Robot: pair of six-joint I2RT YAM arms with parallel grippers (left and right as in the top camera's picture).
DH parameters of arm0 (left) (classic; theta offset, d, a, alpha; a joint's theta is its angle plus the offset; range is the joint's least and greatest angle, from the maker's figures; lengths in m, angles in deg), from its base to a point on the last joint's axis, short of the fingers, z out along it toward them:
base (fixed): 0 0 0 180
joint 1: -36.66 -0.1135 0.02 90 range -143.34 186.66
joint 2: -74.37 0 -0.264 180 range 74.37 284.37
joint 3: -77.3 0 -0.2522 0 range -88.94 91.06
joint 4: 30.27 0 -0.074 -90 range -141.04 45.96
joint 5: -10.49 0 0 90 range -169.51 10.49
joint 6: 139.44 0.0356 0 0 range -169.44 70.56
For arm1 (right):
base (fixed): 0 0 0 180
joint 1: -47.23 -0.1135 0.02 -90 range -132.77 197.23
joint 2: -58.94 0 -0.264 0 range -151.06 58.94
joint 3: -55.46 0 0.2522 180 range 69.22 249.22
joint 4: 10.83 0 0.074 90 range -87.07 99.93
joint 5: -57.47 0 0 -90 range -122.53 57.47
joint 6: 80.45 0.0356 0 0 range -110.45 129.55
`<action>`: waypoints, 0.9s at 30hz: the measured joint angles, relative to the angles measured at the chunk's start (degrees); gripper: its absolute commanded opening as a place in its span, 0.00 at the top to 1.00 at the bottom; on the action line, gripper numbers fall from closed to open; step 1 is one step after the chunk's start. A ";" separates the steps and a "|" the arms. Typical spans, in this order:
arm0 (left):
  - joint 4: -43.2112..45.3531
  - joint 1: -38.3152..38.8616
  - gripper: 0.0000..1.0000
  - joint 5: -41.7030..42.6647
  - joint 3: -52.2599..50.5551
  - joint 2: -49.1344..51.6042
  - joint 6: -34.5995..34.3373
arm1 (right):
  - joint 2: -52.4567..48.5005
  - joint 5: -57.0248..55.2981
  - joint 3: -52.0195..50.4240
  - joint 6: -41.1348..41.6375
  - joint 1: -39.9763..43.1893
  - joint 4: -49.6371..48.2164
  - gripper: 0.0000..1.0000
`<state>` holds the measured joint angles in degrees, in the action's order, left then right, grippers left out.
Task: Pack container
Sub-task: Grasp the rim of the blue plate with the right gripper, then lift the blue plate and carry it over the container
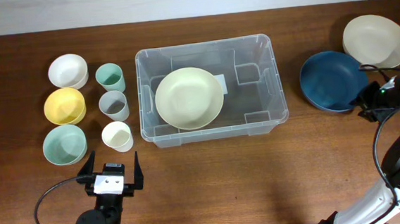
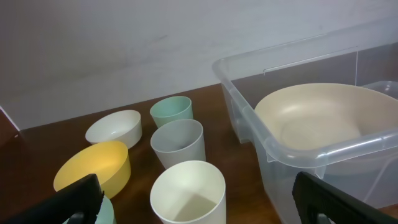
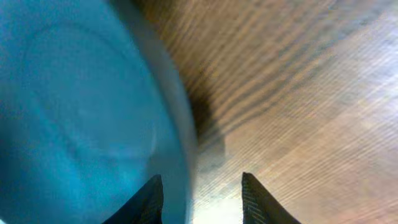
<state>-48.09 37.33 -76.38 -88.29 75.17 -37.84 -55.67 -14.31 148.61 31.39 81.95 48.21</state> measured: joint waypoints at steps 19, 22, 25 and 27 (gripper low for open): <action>0.00 0.00 0.00 0.00 0.00 0.00 0.00 | 0.00 -1.77 -3.54 -0.24 -1.55 -4.02 0.96; 0.00 0.00 0.00 0.00 0.00 0.00 0.00 | 0.00 -1.95 -3.82 0.20 -1.53 -4.66 0.96; 0.00 0.00 0.00 0.00 0.00 0.00 0.00 | 0.00 -1.90 -3.91 -0.02 -1.51 -4.85 0.96; 0.00 0.00 0.00 0.00 0.00 0.00 0.00 | 0.00 -1.92 -3.93 0.24 -1.51 -4.94 0.96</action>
<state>-48.09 37.33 -76.38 -88.29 75.17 -37.84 -55.67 -16.23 144.68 31.63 80.44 43.27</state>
